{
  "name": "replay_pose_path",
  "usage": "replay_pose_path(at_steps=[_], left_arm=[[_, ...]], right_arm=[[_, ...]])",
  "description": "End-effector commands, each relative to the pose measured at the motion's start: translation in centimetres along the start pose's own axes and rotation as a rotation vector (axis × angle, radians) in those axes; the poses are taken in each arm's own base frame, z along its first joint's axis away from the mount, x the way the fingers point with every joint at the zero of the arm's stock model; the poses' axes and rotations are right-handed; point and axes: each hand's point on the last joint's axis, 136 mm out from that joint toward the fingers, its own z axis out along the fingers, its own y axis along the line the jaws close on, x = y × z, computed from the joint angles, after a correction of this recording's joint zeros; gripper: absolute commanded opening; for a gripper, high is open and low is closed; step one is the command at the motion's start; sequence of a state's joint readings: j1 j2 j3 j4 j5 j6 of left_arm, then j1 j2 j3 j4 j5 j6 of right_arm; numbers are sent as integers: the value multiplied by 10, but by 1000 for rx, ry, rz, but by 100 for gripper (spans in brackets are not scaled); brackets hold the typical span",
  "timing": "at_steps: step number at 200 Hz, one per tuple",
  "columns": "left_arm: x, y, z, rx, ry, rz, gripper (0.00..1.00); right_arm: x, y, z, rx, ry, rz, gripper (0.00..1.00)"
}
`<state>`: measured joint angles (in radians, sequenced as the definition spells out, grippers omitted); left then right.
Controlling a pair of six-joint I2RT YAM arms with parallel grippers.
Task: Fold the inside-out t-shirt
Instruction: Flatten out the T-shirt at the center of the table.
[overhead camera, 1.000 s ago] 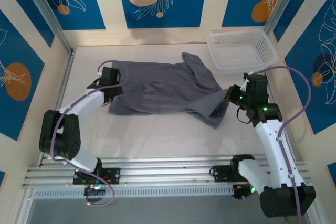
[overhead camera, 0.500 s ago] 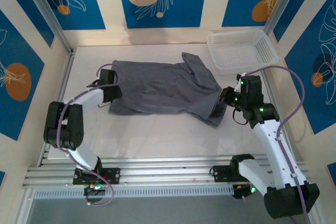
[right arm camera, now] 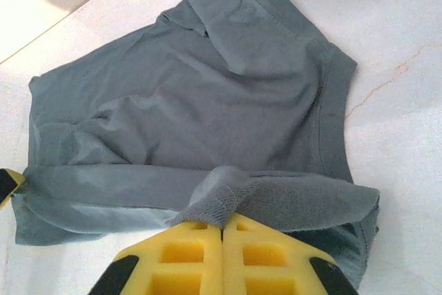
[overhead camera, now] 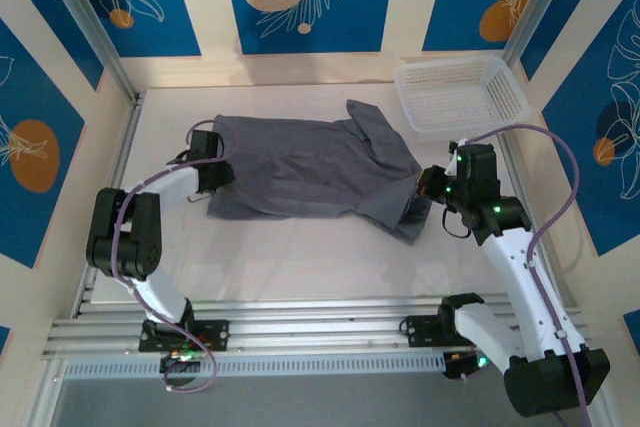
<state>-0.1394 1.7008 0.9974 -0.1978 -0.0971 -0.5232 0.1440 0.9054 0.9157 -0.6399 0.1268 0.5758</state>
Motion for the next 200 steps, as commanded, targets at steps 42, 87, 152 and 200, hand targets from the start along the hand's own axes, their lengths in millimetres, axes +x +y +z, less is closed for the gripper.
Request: replay_pose_path(at_steps=[42,87,152,200], left_arm=[[-24,-4,-15,23,-77,-6,10],[-40,-4,-38,18,-147,17,3],[-128,-20,-235,117,-545,-27,0],[-137,7,-448,172,-951,-19,0]], right_arm=[[2,2,1,-2,-3,-8,0],[0,6,-1,-9,-8,-15,0],[-139,93,-135,-210,-476,-79,0],[-195,142,-303,-396,-864,-96,0]])
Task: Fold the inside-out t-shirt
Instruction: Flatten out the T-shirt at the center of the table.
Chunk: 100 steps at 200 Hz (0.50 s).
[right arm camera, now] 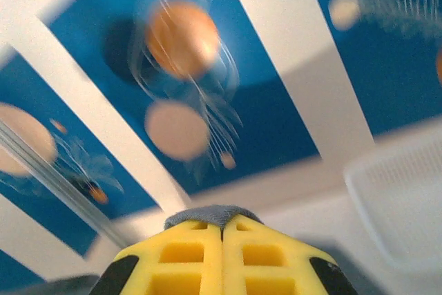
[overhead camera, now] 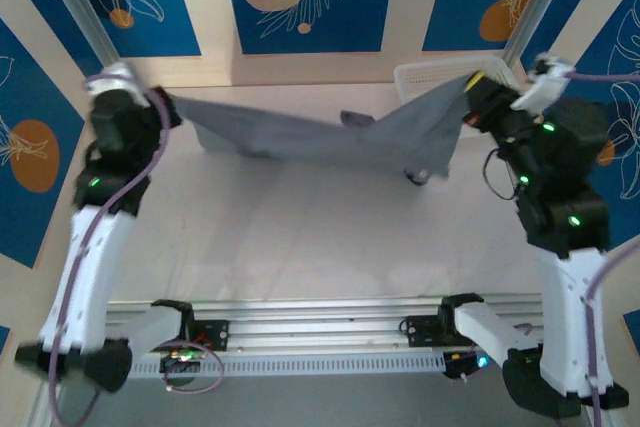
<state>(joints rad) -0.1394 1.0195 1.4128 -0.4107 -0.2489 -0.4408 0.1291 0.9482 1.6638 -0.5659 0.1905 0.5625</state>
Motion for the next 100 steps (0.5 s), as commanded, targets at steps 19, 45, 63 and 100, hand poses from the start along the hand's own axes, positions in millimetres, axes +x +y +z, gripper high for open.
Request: replay_pose_path(at_steps=[19,45,63,100], left_arm=[[-57,10,-95,-7,-151,94,0],[-80,-3,-132,73,-220,109,0],[-98,-11,-150,116,-266,107,0],[-103,-22,-109,97,-219,113,0]], right_arm=[[-66,44,-59,-117,-199,-22,0],[-94,66,-92,-179,-277,-41,0],[-116,81,-113,-217,-348,-62,0],[-130,95,-77,-246,-327,-109,0]])
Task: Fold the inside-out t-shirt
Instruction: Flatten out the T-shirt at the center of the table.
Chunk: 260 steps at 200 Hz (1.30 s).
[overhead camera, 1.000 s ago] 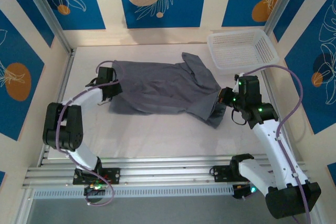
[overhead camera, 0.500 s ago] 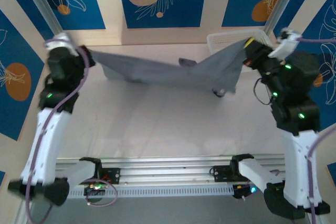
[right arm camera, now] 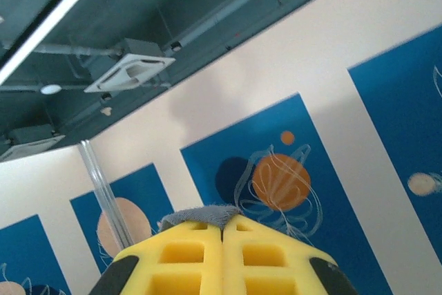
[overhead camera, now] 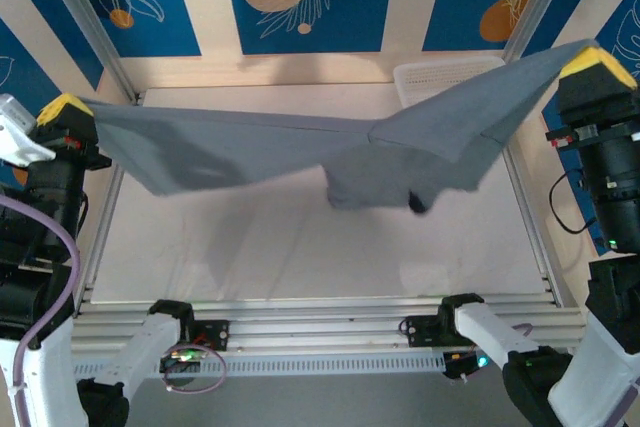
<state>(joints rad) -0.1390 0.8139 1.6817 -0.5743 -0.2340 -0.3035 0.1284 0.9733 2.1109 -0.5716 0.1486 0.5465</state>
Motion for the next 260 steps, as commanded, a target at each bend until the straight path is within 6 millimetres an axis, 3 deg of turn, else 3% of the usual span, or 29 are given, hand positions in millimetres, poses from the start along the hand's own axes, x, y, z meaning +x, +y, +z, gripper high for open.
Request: replay_pose_path(at_steps=[1,43,62,79,109,141,165,186,198,210,237,260], left_arm=[[14,-4,37,-11,68,40,0],[59,-7,145,-62,136,73,0],[65,-10,183,-75,137,91,0],[60,-17,203,-52,120,93,0],[22,-25,205,-43,35,129,0],[-12,-26,188,-52,-43,145,0],[-7,-21,183,-63,-29,152,0],[19,-13,189,-75,12,171,0],[41,-7,192,-81,54,194,0],[67,-2,194,-77,100,224,0],[135,11,188,-41,175,252,0],[208,21,175,9,274,207,0]], right_arm=[[4,-3,37,-10,22,-55,0],[45,-42,145,30,121,-156,0],[63,-61,184,20,145,-157,0],[74,-79,208,3,145,-122,0],[79,-68,224,-162,140,-105,0],[68,-52,219,-258,128,-45,0],[57,-40,208,-283,121,-30,0],[67,-41,204,-276,186,19,0],[91,-46,202,-269,286,38,0],[129,-57,195,-239,430,29,0],[243,-105,164,-63,844,82,0],[344,-146,126,175,1210,114,0]])
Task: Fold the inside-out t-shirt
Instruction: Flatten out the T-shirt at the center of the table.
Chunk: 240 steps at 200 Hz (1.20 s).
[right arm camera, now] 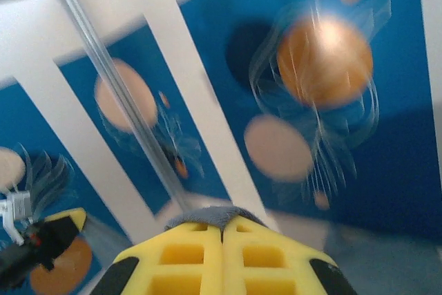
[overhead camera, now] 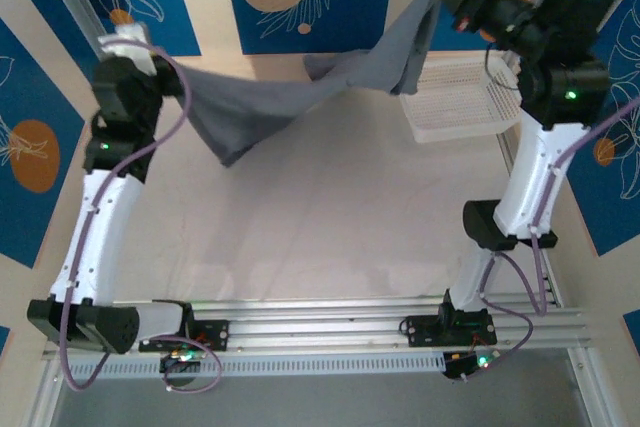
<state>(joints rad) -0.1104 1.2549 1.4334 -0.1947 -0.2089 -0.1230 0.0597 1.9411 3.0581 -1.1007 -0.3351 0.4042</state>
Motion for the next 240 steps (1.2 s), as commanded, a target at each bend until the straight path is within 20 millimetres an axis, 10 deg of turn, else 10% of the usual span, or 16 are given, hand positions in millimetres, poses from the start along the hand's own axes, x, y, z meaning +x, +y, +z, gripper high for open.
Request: replay_pose_path(at_steps=[1,40,101,185,214,240], left_arm=[[29,-6,-2,73,-28,-25,0],[149,-18,-4,178,184,-114,0],[252,17,-43,33,352,-156,0],[245,19,-142,118,255,-323,5],[221,9,-159,216,127,-384,58],[177,-5,-164,317,-6,-376,60]], right_arm=[[157,-75,36,259,568,201,0],[249,-123,34,560,891,83,1],[289,-116,11,442,643,285,4],[316,-110,-157,593,-62,546,3],[273,-84,-200,487,-332,402,65],[221,-59,-221,447,-466,267,72]])
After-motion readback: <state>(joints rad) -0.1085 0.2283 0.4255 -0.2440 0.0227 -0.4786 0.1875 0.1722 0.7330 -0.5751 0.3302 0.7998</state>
